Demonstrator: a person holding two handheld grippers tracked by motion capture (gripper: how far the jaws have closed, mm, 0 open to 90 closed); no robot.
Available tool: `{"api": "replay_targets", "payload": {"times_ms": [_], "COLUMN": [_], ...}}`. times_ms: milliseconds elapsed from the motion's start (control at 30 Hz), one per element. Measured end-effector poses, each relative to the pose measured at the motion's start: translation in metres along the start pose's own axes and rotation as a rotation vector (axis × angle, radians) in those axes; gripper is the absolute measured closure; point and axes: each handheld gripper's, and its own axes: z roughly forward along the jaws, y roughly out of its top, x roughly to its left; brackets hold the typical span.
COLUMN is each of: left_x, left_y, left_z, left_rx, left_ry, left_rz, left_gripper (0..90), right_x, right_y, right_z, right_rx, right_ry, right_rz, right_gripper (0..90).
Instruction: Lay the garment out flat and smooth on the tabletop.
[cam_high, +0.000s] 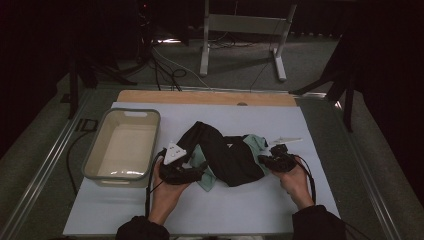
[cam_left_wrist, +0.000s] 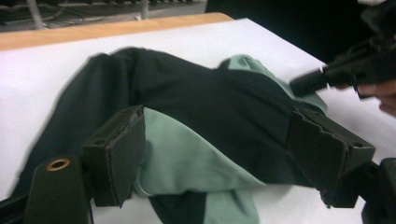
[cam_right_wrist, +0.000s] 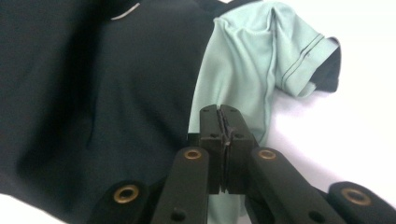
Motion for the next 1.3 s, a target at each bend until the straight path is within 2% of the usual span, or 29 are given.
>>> {"api": "replay_targets", "payload": {"times_ms": [67, 267, 467, 600, 800, 1000, 1133, 1167, 1300], "left_x": [-0.002, -0.012, -0.017, -0.02, -0.026, -0.032, -0.035, -0.036, -0.036], "left_y": [-0.003, -0.011, -0.019, -0.026, -0.034, -0.042, -0.046, -0.048, -0.051], "left_z": [0.001, 0.009, 0.014, 0.017, 0.025, 0.032, 0.038, 0.041, 0.046], "left_rx": [-0.006, 0.026, 0.052, 0.086, 0.132, 0.171, 0.202, 0.222, 0.244], "left_ry": [-0.022, -0.044, -0.064, -0.078, -0.088, -0.072, -0.068, -0.051, -0.031], "left_rz": [-0.019, 0.008, 0.011, 0.019, 0.052, 0.089, 0.109, 0.128, 0.141], "left_gripper": [21.5, 23.6, 24.8, 27.0, 31.1, 34.1, 40.2, 41.6, 44.4], "right_x": [0.0, -0.002, -0.003, -0.005, -0.005, -0.004, -0.004, -0.004, -0.004], "right_y": [0.0, 0.001, 0.004, 0.004, 0.005, 0.007, 0.009, 0.009, 0.009], "right_z": [-0.005, -0.018, -0.028, -0.031, -0.032, -0.036, -0.038, -0.038, -0.039], "right_rx": [-0.017, -0.073, -0.12, -0.134, -0.145, -0.157, -0.166, -0.166, -0.173], "right_ry": [-0.008, -0.034, -0.026, -0.024, -0.018, -0.009, -0.001, 0.0, 0.006], "right_rz": [-0.009, -0.006, 0.013, 0.028, 0.028, 0.023, 0.026, 0.026, 0.03], "right_gripper": [89.4, 89.8, 89.8, 89.8, 89.8, 89.8, 89.8, 89.8, 89.8]}}
